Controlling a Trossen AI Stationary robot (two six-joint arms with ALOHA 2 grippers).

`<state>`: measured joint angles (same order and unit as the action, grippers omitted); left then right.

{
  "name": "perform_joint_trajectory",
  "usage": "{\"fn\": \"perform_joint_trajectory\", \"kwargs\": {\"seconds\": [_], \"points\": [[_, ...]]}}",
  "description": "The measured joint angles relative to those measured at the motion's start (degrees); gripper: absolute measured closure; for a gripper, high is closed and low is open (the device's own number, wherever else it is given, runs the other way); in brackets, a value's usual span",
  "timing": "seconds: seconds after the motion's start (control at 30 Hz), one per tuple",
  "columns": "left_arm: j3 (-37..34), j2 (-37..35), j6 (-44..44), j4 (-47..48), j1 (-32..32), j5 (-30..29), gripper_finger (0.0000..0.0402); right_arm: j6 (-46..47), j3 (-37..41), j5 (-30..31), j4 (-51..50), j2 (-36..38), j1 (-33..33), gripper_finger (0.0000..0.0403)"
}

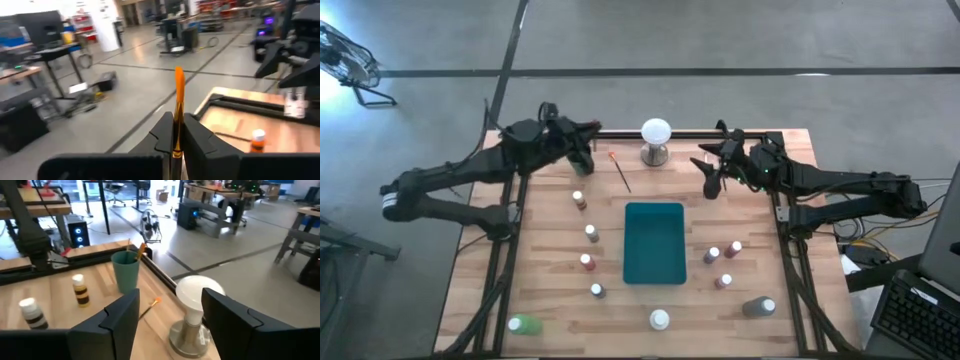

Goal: Pick & Place Paint Supplies
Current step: Put the yellow paint brush into the green cup

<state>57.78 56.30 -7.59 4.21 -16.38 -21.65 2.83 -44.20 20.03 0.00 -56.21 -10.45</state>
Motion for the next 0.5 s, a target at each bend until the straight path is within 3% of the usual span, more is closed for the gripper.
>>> {"fn": "perform_joint_trajectory", "kwargs": {"seconds": [0.13,0.37,0.5], "points": [[-6.55,-3.21,-0.01,-2.75,-0.23,-2.02,0.0382,0.00,0.08,0.95,0.27,-0.84,-0.01,0.0193],[-22.20,-8.64,-1.33,-20.56,-1.73,-6.35,0.0382,0.02,0.10,0.98,0.45,-2.54,-0.11,0.0208],[-26.84,-11.14,-0.36,-22.87,-3.95,-6.97,0.0382,0.00,0.10,1.00,0.71,-2.82,-0.11,0.0216]]}}
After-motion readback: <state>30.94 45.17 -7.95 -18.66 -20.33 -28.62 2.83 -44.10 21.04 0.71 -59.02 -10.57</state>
